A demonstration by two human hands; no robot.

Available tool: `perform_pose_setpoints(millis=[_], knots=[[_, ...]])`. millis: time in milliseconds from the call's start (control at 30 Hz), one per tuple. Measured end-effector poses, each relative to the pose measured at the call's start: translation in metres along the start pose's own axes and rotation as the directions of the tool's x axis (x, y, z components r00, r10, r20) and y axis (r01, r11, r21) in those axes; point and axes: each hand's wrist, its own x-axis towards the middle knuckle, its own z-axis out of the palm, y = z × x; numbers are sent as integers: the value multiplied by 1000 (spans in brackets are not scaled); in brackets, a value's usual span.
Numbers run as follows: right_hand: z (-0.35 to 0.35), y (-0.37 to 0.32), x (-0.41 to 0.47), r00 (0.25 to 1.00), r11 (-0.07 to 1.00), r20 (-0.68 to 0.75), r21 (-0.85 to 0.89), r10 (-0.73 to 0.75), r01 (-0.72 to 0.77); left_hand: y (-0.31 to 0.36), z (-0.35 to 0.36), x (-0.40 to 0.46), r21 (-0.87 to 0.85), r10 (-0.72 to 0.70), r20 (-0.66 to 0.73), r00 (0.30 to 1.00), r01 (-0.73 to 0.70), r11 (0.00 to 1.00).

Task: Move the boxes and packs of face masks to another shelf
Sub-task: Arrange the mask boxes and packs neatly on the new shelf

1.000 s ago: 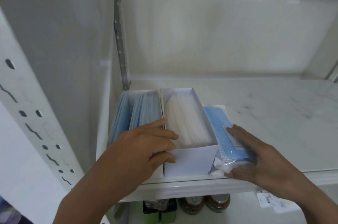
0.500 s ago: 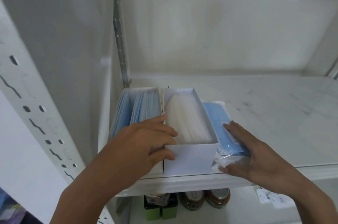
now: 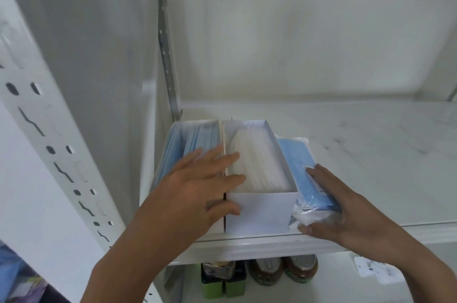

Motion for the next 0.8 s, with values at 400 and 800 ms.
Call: perform_pose_setpoints(millis=[400, 800], knots=[[-16, -25, 14, 983, 943, 19, 280, 183, -181, -3, -5, -1, 168, -583, 15, 812, 573, 802], [-2, -28, 23, 989, 989, -16, 28, 146, -145, -4, -3, 1, 200, -533, -25, 846, 526, 826]])
